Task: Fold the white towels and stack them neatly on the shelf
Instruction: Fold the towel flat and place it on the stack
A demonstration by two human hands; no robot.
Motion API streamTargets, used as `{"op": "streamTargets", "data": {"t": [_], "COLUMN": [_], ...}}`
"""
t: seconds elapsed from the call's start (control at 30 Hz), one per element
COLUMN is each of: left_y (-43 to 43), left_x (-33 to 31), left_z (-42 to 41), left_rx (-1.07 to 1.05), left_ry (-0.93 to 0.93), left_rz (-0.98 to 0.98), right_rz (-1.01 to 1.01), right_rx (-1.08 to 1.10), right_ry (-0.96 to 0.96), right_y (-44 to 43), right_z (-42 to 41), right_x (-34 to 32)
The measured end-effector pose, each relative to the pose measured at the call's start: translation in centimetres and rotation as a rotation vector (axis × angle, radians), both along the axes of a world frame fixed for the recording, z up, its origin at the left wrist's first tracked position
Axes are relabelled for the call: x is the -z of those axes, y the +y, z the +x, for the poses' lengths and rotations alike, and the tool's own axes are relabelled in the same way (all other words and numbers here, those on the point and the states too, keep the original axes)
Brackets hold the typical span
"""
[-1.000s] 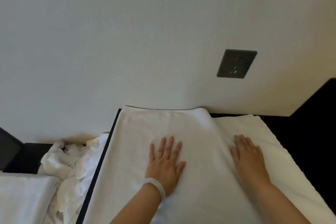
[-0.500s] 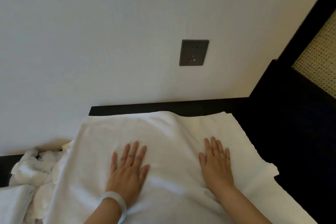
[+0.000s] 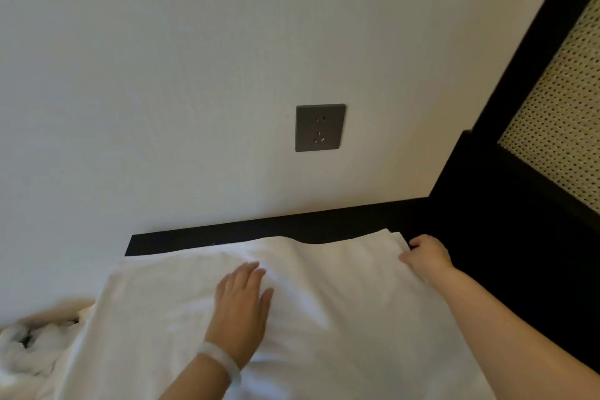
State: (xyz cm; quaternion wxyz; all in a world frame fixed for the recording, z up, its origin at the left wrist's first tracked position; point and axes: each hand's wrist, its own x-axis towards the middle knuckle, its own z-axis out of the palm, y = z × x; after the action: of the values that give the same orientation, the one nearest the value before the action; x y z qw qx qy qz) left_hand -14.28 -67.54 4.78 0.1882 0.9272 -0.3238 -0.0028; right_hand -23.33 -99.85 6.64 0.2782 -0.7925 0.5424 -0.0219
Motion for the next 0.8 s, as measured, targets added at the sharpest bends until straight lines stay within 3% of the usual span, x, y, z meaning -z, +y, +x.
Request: {"op": "streamTargets", "data": {"t": [0.13,0.23,0.4,0.57,0.8], "left_y": [-5.9,-9.3,-10.0,-8.1,-5.1], "left_x": [-2.2,-2.5,-2.6,-1.6,1.4], "left_z": [3.1,5.3,6.8,7.0,6.1], "left_rx": [0.102,0.114,0.112,0.092,-0.146], "left_ry": [0.004,-0.037,-0.027,0.022,-0.010], "left_rz": [-0.027,0.148,0.333,0.153,-0.089], "right_rz": [0.038,0.132,0.242,0.192,0.413], "right_rx": [0.097,0.176,0.046,-0.001,0.079], "right_ry": [-0.027,-0.072,-0.055,-0.171,-0.143], "right_y": [-0.6,-0.9,-1.3,-1.8,-2.4], "right_z": [1.8,1.9,1.6,2.1,3.5], "right_x": [0.1,0.0,-1.3,-0.5,-0.5]}}
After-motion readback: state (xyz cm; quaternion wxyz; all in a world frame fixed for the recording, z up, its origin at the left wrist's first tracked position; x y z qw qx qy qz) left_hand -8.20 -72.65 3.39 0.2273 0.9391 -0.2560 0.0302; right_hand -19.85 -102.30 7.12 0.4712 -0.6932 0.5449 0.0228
